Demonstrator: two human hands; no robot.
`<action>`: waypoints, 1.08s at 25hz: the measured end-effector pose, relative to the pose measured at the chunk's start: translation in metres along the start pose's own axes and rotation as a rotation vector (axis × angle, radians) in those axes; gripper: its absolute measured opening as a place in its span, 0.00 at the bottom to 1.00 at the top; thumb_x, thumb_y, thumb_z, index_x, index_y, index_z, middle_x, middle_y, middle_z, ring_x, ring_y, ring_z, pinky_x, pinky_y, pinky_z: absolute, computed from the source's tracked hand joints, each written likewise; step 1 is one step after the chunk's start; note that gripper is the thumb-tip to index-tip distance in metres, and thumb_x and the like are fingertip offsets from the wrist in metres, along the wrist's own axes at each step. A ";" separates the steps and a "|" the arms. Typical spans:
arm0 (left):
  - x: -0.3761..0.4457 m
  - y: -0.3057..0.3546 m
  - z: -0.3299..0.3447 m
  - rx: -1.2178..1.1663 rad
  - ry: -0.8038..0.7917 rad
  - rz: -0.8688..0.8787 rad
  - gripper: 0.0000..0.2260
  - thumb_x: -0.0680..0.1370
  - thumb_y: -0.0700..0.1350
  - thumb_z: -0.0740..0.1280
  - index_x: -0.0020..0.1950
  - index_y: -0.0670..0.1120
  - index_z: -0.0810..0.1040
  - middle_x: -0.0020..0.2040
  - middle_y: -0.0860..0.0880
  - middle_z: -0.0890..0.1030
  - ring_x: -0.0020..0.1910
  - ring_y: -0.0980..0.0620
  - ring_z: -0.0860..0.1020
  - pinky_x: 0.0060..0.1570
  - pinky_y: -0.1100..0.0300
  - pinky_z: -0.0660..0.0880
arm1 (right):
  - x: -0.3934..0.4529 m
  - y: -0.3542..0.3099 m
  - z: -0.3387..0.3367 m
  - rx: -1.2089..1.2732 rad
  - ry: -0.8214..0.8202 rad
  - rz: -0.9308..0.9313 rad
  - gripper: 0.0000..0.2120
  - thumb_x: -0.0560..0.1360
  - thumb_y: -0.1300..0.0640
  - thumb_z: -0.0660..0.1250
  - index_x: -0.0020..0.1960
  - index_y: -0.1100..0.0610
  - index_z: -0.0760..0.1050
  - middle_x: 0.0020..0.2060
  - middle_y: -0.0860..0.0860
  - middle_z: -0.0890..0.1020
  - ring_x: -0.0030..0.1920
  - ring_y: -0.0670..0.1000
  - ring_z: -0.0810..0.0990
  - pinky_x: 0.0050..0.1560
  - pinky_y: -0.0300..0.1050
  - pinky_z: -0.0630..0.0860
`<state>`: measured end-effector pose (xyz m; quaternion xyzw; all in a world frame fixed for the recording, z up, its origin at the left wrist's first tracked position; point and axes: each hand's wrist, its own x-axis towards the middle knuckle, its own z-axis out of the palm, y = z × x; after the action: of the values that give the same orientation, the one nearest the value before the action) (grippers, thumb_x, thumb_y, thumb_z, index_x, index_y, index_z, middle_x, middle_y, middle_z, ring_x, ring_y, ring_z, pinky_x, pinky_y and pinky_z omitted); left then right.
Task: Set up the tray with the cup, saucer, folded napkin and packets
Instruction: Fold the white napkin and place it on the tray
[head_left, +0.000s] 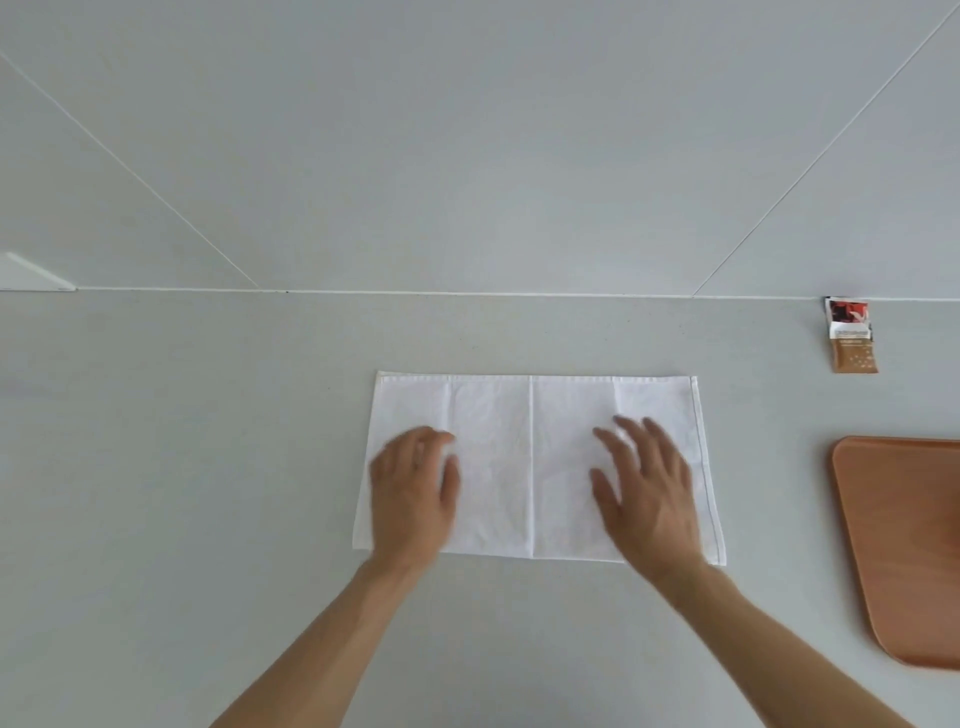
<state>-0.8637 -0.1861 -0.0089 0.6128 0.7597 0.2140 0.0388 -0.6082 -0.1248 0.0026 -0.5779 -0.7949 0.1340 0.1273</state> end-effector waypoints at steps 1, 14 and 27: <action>-0.018 0.014 0.007 -0.020 -0.059 0.097 0.11 0.79 0.46 0.62 0.59 0.46 0.76 0.60 0.46 0.77 0.62 0.43 0.74 0.59 0.47 0.70 | -0.015 -0.013 0.007 0.006 -0.033 -0.039 0.20 0.79 0.51 0.61 0.70 0.55 0.71 0.71 0.55 0.71 0.74 0.61 0.63 0.70 0.63 0.64; -0.082 0.038 0.026 0.203 -0.465 0.222 0.27 0.84 0.56 0.46 0.79 0.44 0.54 0.80 0.47 0.52 0.79 0.50 0.50 0.74 0.46 0.54 | -0.070 -0.023 0.033 -0.196 -0.294 0.101 0.36 0.77 0.36 0.37 0.79 0.55 0.40 0.79 0.51 0.41 0.78 0.54 0.38 0.77 0.57 0.39; -0.072 -0.064 -0.025 0.307 -0.435 0.007 0.32 0.81 0.62 0.37 0.80 0.45 0.45 0.80 0.49 0.43 0.79 0.51 0.42 0.75 0.48 0.38 | -0.084 0.038 0.003 -0.250 -0.243 0.275 0.40 0.76 0.34 0.35 0.79 0.57 0.40 0.80 0.52 0.46 0.79 0.55 0.40 0.77 0.60 0.42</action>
<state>-0.9123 -0.2714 -0.0245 0.6458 0.7549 -0.0404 0.1067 -0.5503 -0.1934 -0.0178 -0.6718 -0.7284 0.1193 -0.0614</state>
